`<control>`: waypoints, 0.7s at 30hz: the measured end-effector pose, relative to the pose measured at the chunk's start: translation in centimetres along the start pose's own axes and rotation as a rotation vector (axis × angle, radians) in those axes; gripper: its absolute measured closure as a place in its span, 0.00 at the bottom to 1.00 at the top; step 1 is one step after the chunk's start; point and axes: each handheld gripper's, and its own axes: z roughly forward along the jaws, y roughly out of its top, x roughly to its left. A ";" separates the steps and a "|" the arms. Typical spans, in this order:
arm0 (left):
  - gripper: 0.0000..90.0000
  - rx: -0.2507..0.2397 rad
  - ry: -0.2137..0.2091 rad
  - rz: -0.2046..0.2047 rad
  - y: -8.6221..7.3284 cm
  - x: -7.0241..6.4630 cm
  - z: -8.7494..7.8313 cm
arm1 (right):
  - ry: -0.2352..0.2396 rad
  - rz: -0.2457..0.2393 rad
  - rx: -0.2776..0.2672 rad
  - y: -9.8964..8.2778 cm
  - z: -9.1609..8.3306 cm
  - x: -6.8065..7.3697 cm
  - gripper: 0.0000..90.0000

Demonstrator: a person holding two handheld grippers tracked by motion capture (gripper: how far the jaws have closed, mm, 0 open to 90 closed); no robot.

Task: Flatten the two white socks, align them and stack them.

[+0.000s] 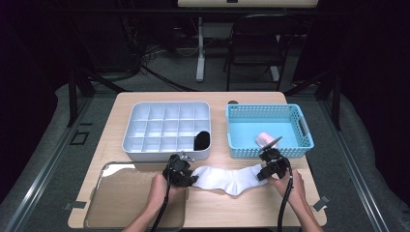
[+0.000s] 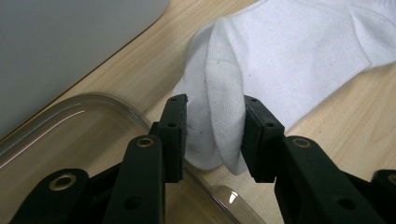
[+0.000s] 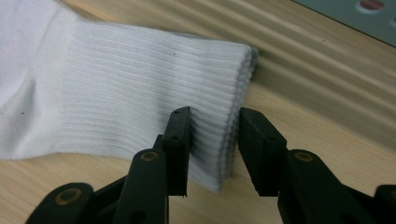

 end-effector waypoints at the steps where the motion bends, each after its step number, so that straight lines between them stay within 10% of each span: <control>1: 0.72 -0.001 0.002 -0.001 0.0 0.0 0.0 | 0.001 -0.001 0.001 0.0 0.1 0.0 0.72; 21: 0.68 0.020 -0.005 0.006 0.0 -0.4 0.6 | -0.046 -0.068 0.018 -0.1 -0.5 0.1 0.87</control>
